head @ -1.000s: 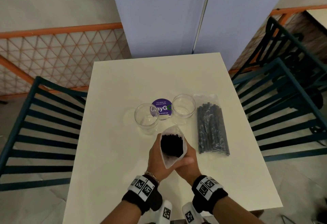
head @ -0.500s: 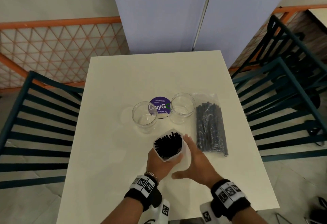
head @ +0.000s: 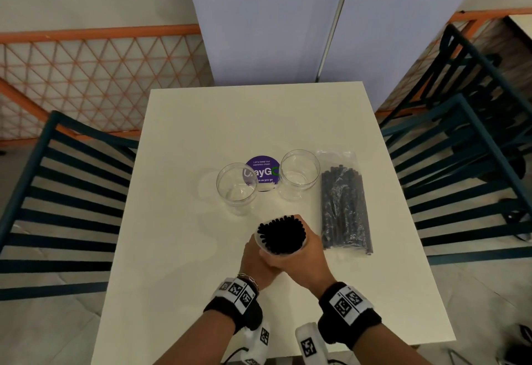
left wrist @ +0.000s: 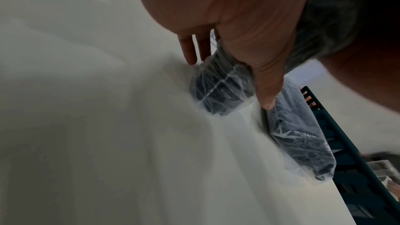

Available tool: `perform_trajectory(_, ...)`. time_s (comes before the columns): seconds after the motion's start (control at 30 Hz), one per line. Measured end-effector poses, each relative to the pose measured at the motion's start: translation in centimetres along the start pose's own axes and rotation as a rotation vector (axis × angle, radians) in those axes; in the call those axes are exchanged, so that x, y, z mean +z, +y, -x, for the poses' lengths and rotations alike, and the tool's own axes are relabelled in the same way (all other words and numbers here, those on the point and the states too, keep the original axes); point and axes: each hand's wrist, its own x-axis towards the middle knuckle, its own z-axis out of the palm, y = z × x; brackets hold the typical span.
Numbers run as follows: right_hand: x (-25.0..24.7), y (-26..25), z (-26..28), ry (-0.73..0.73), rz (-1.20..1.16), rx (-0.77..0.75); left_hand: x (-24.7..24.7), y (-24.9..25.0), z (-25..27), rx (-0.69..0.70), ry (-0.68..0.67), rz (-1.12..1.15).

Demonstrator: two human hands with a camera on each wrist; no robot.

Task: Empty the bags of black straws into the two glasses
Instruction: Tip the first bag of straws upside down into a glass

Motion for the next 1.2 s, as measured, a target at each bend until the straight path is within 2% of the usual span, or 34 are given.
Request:
perform_trajectory(0.07,0.3,0.9,0.0,0.019,0.019,0.017,-0.8,-0.1,0.2,-0.006,-0.047,0.079)
perform_trajectory(0.2,0.6,2.7,-0.5,0.013,0.054,0.069,-2.2,-1.9,1.9,0.033,-0.144,0.435)
perform_trajectory(0.3,0.8,3.6,-0.6,-0.007,0.087,0.094,-2.8,-2.0,3.0,0.047,-0.067,0.538)
perform_trajectory(0.4,1.0,4.5,-0.5,0.020,0.066,0.049,-2.1,-0.4,2.8,0.026,-0.013,0.568)
perform_trajectory(0.47,0.9,5.3,-0.4,-0.011,0.085,0.010,-1.3,0.5,2.1,-0.052,0.021,0.590)
perform_trajectory(0.6,-0.2,6.5,-0.6,-0.192,0.379,-0.018,-0.9,0.9,1.1,-0.182,0.033,0.564)
perform_trajectory(0.77,-3.8,3.1,0.1,-0.429,0.675,-0.023,-1.7,1.0,0.5,-0.184,0.044,0.635)
perform_trajectory(0.8,-4.8,2.0,0.5,-0.451,0.812,-0.010,-2.1,0.9,0.5,-0.180,0.053,0.640)
perform_trajectory(0.87,-6.7,-1.1,1.6,-0.347,1.011,-0.009,-2.7,1.3,1.1,-0.211,0.081,0.617)
perform_trajectory(0.97,-8.3,-6.4,3.8,-0.103,1.150,-0.293,-3.2,1.3,2.2,-0.237,0.043,0.518)
perform_trajectory(1.03,-8.2,-8.2,4.8,-0.087,1.254,-0.595,-4.1,0.8,3.2,-0.209,-0.108,0.432)
perform_trajectory(1.07,-7.8,-9.0,5.1,-0.154,1.325,-0.741,-4.3,1.6,3.9,-0.199,-0.229,0.378)
perform_trajectory(1.1,-7.1,-9.7,5.2,-0.260,1.425,-0.846,-4.0,2.6,4.3,-0.154,-0.253,0.295)
perform_trajectory(1.17,-5.8,-10.0,5.1,-0.498,1.727,-0.885,-2.6,3.5,4.7,-0.060,-0.047,-0.126)
perform_trajectory(1.2,-5.3,-9.6,4.9,-0.603,1.863,-0.857,-1.8,5.5,4.4,-0.046,-0.074,-0.057)
